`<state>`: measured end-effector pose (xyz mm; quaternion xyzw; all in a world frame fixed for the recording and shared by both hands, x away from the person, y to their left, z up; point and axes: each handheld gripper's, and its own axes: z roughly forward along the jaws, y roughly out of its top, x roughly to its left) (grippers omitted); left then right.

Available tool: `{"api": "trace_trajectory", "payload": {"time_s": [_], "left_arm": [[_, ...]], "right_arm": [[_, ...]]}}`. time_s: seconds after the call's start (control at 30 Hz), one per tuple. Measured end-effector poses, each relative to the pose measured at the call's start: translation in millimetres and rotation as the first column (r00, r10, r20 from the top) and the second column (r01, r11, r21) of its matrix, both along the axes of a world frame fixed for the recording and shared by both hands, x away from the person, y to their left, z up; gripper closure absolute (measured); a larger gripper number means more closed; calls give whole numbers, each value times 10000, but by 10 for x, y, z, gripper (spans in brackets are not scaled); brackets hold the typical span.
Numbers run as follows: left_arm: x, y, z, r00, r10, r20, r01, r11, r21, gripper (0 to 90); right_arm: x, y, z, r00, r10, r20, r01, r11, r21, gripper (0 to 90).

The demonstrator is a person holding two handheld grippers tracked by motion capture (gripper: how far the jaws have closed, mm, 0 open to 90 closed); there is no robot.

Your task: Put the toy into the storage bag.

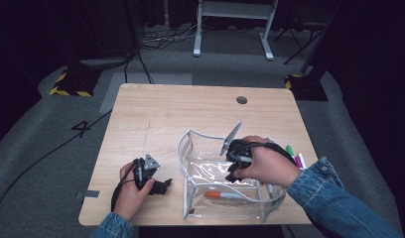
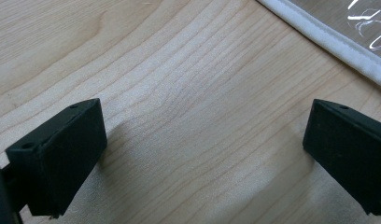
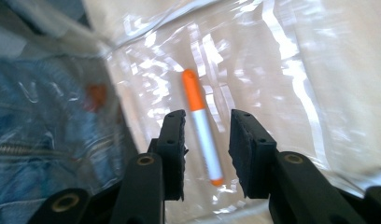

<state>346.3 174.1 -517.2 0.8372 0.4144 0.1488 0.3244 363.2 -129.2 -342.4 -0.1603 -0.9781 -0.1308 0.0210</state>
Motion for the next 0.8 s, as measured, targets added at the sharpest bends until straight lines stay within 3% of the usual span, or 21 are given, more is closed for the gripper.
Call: {"api": "trace_trajectory", "payload": {"time_s": [0.07,0.2,0.33,0.37,0.5,0.63,0.73,0.77,0.8], "left_arm": [[-13,11,0,9999,173,-2,-173,9999,5,1],[-31,51,-2,9981,611,14,-611,9981,-31,1],[-44,147,-6,9943,1069,-17,-1069,9942,-90,1],[-50,157,-4,9932,1166,-41,-1166,9931,-82,1],[-56,200,-6,9944,1060,-44,-1060,9943,-99,1],[-48,238,-5,9973,733,-51,-734,9973,-82,1],[-49,242,-3,9971,753,-56,-754,9971,-70,1],[-48,242,-4,9972,748,-57,-748,9972,-74,1],[-49,242,-3,9971,753,-57,-753,9971,-67,1]], "right_arm": [[20,-116,137,9983,-417,404,406,9988,281,666],[25,-394,411,9840,-1328,1187,1168,9842,1329,666],[38,-719,618,9599,-2280,1633,1916,9584,2116,663],[43,-820,663,9505,-2564,1754,2152,9506,2236,663],[77,-1128,738,9207,-3353,1997,2762,9214,2735,665],[150,-1486,747,8725,-4419,2085,3637,8723,3268,674],[207,-1744,693,8275,-5228,2049,4381,8294,3467,672],[231,-1847,646,8075,-5519,2082,4692,8149,3403,669],[246,-1905,610,7953,-5688,2096,4866,8052,3389,666]]}}
